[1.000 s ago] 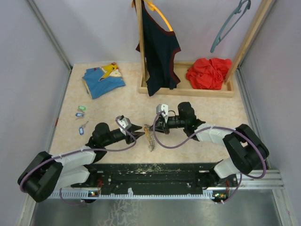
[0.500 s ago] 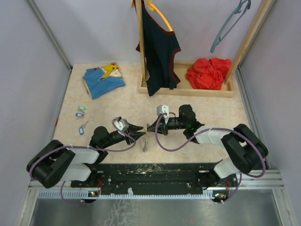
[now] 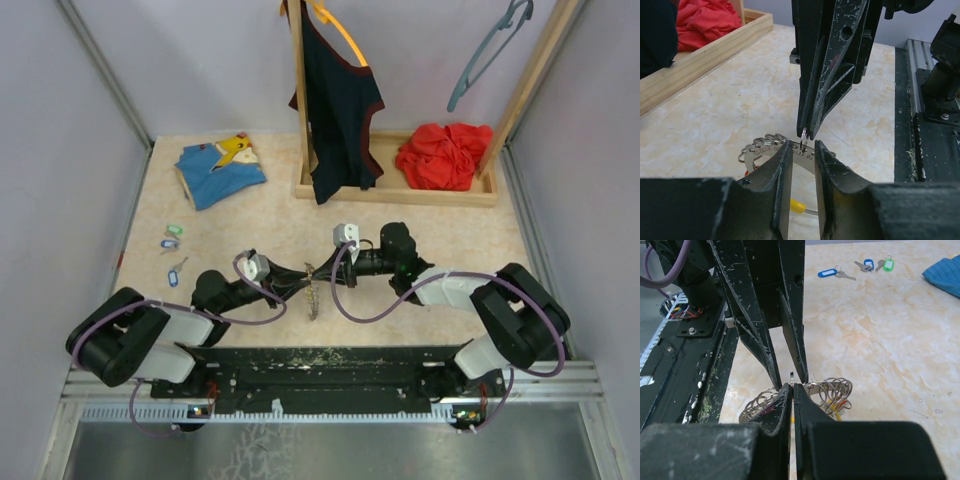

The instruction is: Put the keys on the keyring

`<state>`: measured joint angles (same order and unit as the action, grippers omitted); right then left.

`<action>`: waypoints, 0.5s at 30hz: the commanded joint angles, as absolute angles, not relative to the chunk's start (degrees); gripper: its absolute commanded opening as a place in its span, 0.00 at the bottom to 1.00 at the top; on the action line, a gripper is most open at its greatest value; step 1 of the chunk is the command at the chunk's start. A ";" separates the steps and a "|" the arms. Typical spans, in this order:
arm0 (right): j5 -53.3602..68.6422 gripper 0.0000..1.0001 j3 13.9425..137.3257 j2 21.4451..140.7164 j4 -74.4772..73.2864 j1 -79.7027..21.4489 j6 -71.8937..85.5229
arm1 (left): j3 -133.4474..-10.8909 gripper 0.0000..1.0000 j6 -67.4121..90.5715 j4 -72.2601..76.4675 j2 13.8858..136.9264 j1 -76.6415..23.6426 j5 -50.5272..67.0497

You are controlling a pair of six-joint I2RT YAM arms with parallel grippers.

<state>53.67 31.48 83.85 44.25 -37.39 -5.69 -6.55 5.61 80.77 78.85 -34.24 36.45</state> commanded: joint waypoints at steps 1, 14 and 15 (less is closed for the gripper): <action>55.80 0.00 31.88 83.95 49.06 -38.06 -5.00 | -7.71 0.27 6.07 83.19 79.62 -33.84 39.23; 56.24 0.00 32.88 82.54 40.84 -38.05 -8.92 | -9.50 0.00 3.17 74.93 76.05 -33.31 41.76; 55.87 0.00 33.32 81.89 37.60 -38.06 -10.65 | -10.13 0.00 1.59 71.22 74.84 -33.31 42.14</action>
<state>54.63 31.51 83.83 43.29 -37.43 -6.17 -7.16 5.19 78.35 78.39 -33.61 39.70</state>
